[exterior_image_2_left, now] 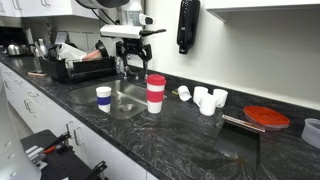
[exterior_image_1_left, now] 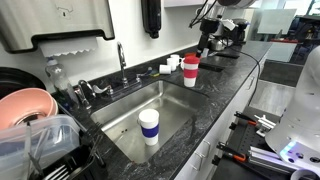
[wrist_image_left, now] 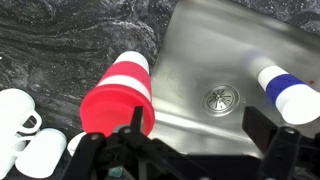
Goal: Turn on the faucet with the handle on the right
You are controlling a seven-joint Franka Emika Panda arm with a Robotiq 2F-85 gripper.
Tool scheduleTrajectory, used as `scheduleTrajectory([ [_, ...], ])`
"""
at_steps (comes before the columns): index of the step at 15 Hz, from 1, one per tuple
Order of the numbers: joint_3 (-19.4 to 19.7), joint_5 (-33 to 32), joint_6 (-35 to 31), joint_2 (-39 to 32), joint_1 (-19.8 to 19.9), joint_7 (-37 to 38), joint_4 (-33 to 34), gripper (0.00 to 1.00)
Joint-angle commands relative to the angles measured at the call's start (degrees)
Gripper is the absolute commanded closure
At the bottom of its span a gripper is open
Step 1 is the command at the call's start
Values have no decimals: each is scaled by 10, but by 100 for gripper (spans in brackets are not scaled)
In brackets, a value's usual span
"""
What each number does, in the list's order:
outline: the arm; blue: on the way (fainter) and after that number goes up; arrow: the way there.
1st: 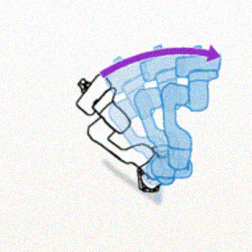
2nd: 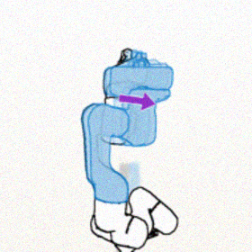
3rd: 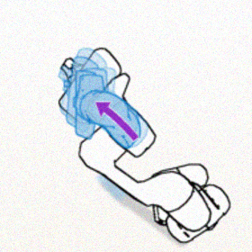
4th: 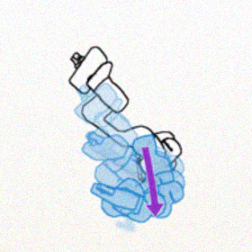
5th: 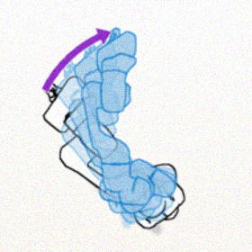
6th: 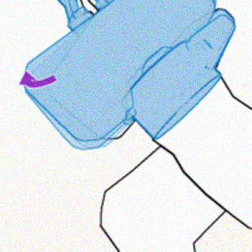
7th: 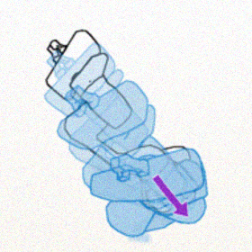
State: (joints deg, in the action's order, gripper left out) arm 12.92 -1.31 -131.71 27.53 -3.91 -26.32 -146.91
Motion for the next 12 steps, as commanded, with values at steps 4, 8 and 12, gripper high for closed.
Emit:
scheduleTrajectory([
  [4,-10,6,2,-1,10,-5,2,0],
  [8,-16,3,-9,-8,6,-4,10,0],
  [12,-36,6,-38,-55,-23,-24,69,0],
])
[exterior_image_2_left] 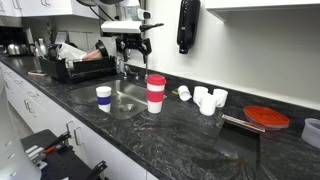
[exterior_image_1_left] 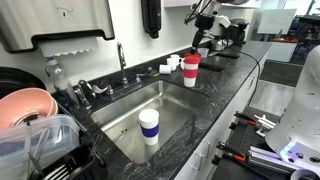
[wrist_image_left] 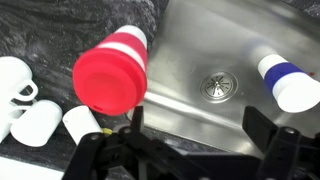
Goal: Turn on the faucet with the handle on the right
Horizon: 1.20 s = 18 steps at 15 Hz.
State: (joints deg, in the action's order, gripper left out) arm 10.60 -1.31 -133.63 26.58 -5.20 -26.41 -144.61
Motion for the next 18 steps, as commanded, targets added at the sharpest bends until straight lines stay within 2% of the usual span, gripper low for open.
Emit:
scheduleTrajectory([
  [1,-17,6,-27,-69,-18,-29,68,0],
  [4,-21,12,-48,-144,-27,-60,125,0],
  [8,-35,16,-63,-228,-7,-106,188,0],
  [9,-45,6,-60,-206,-2,-76,162,0],
  [11,-47,5,-62,-230,4,-85,184,0],
  [18,-49,7,-64,-230,3,-89,189,0],
])
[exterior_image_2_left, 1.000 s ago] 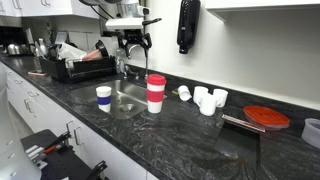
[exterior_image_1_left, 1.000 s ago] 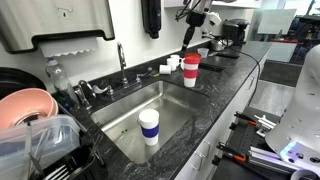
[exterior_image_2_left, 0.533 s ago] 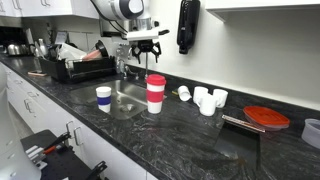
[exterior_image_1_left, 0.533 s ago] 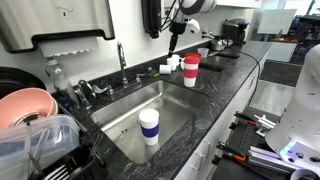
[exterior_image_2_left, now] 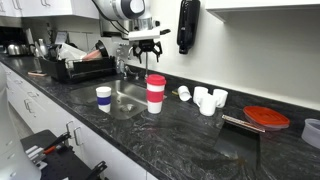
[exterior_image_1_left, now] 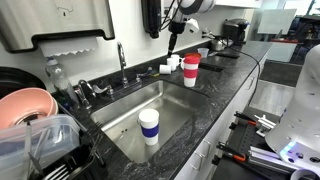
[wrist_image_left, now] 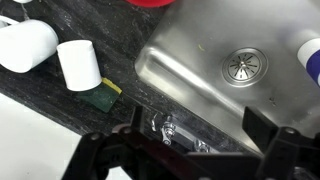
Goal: Turn on the faucet with the handle on the right
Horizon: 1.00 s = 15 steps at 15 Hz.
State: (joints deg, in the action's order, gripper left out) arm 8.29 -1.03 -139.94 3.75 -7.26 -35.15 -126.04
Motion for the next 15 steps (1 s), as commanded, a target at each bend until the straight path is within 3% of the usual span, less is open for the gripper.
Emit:
scheduleTrajectory([
  [1,-29,-10,-2,-4,25,2,9,0],
  [6,-59,-32,-5,-45,21,-21,63,0],
  [15,-78,-127,6,-214,39,-17,206,0],
])
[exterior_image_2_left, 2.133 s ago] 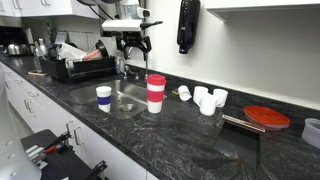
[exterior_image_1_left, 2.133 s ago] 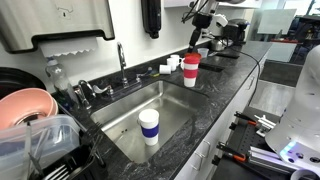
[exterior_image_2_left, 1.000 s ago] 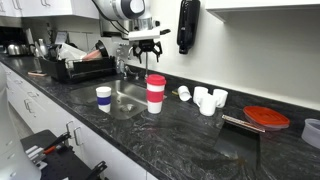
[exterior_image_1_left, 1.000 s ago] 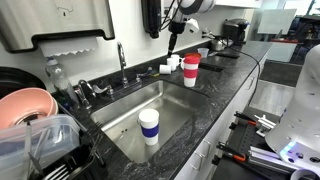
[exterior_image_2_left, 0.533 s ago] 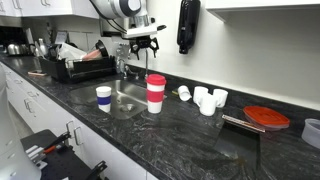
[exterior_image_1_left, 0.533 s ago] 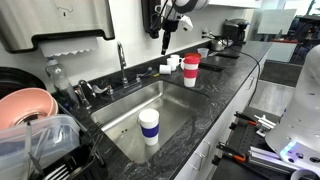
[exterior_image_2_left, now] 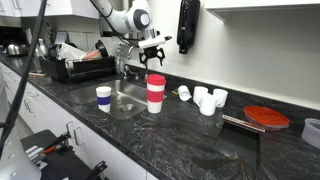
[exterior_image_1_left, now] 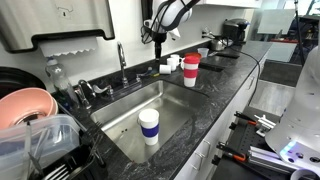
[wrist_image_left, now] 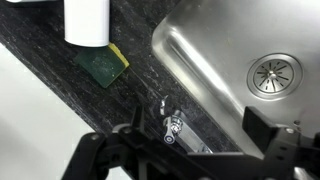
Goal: Turn on the faucet with the handle on the right
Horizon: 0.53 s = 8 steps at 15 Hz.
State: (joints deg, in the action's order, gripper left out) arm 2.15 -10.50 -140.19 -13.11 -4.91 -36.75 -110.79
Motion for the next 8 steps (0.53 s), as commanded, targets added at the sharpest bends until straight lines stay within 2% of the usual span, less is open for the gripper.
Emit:
scheduleTrajectory([
  [1,-20,-33,13,-59,17,0,68,0],
  [2,-23,-26,3,-35,20,6,34,0],
  [4,-25,-31,4,-58,20,6,57,0],
  [8,-25,-31,5,-59,21,6,62,0],
])
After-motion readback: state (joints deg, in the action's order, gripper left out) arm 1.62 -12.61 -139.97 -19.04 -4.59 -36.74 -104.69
